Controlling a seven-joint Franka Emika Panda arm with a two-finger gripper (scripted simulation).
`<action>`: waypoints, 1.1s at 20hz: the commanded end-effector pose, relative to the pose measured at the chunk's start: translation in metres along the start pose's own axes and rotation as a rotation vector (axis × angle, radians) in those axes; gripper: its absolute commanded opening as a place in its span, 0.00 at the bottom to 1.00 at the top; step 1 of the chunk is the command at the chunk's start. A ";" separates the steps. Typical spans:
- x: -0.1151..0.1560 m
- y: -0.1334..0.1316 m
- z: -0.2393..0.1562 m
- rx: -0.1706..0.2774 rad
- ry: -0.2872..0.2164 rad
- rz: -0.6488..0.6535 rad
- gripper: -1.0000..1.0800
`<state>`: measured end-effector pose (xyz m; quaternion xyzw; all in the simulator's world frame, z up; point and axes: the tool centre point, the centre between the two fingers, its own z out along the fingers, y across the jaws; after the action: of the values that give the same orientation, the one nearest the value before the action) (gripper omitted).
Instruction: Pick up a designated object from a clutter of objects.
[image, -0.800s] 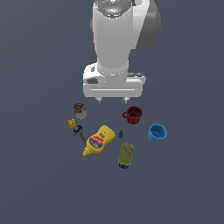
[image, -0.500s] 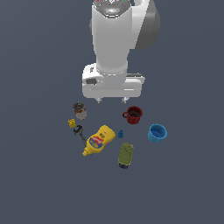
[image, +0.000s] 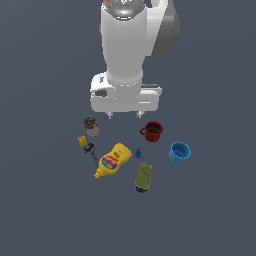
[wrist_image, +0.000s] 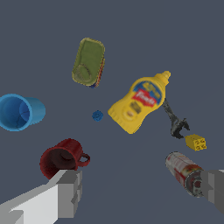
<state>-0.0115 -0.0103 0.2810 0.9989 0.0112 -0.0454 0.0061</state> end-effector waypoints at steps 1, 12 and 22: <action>0.003 -0.001 0.002 0.000 0.001 0.004 0.96; 0.045 -0.015 0.030 0.000 0.022 0.073 0.96; 0.110 -0.045 0.091 0.009 0.059 0.193 0.96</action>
<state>0.0805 0.0303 0.1910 0.9969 -0.0755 -0.0186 0.0065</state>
